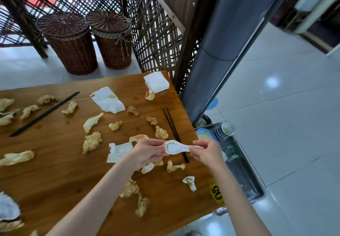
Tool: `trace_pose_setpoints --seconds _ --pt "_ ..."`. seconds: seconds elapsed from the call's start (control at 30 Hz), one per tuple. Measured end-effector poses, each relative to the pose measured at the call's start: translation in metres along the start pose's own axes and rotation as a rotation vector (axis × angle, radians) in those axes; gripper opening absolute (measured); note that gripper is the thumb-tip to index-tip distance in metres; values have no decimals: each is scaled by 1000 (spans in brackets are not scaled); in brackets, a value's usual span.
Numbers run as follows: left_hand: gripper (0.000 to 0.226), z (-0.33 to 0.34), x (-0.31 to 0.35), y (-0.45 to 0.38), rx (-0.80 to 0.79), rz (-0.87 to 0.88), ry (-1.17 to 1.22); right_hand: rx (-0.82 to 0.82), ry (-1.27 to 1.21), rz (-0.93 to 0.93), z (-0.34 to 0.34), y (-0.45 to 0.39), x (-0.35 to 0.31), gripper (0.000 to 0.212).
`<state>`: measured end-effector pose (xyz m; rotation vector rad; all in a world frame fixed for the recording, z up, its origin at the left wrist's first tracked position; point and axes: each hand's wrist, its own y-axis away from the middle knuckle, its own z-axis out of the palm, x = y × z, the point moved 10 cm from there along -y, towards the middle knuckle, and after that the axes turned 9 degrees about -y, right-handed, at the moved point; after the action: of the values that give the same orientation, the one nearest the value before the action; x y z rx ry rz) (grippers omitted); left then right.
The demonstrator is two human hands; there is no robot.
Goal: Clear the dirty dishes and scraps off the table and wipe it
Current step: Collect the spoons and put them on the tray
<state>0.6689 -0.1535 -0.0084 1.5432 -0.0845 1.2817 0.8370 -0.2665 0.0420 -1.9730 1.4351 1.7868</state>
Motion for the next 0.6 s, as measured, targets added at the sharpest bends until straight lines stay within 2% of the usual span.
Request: trace_pose_setpoints --seconds 0.17,0.43,0.6 --pt "18 63 -4 -9 0 -4 0 -26 -56 38 -55 -15 27 17" --pt "13 158 -22 -33 121 -14 21 -137 -100 91 -140 -45 65 9" --pt "11 198 -30 -49 161 -46 39 -133 -139 154 -176 -57 89 12"
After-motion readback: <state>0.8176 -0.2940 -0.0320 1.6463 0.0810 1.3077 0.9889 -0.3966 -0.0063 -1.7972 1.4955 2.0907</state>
